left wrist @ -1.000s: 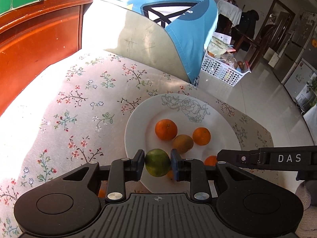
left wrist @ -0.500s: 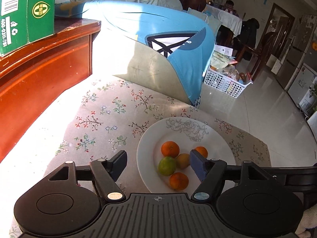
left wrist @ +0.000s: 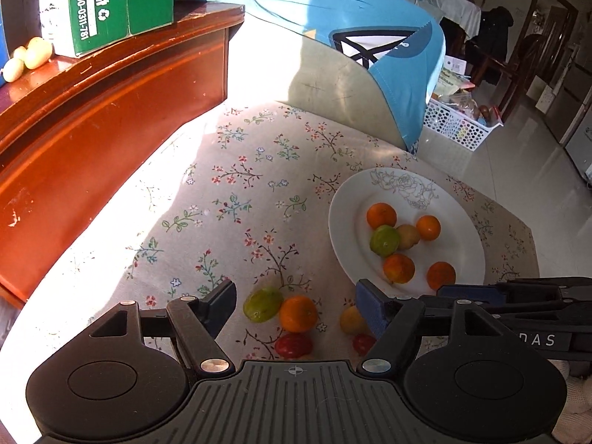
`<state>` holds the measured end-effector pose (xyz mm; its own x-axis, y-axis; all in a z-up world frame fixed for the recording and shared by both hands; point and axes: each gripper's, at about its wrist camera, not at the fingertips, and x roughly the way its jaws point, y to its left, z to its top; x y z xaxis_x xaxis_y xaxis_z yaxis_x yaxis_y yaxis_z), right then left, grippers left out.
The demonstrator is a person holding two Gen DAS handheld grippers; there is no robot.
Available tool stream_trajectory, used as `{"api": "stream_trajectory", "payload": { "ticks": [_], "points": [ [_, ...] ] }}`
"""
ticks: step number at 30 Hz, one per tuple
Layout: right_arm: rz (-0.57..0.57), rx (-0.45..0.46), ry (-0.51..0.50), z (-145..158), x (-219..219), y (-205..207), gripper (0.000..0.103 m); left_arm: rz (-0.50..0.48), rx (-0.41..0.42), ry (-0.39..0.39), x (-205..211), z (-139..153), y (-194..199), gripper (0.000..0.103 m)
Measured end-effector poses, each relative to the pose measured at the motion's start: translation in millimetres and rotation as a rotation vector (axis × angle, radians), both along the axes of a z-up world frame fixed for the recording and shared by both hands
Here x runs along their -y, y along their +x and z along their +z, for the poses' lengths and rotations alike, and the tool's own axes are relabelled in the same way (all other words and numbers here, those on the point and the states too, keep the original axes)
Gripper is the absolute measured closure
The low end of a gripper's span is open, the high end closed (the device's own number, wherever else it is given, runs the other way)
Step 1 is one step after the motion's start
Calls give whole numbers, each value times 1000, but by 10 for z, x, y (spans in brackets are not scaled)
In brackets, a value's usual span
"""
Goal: Organize fruits
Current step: 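Lower the green lime onto the plate and open the left gripper, then grasp a red tomato with the right gripper while the left gripper grasps a yellow fruit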
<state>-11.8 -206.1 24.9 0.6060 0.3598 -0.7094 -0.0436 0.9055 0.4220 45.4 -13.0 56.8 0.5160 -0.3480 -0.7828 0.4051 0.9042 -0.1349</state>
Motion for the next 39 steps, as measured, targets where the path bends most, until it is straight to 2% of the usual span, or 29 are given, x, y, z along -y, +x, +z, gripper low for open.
{"api": "stream_trajectory", "payload": {
  "ticks": [12, 24, 31, 34, 39],
  "points": [
    [103, -26, -53, -147, -287, -54, 64, 12, -29, 78, -151, -244, -157, 31],
    [144, -38, -168, -297, -531, 2, 66, -48, -54, 146, -150, -423, -317, 31],
    [164, -36, -237, -380, -634, 30, 75, -70, -61, 143, -125, -468, -352, 31],
    [167, -21, -255, -379, -645, 26, 83, -76, -62, 129, -111, -472, -358, 32],
    [153, -20, -238, -334, -590, 14, 84, -81, -65, 100, -77, -499, -356, 36]
  ]
}}
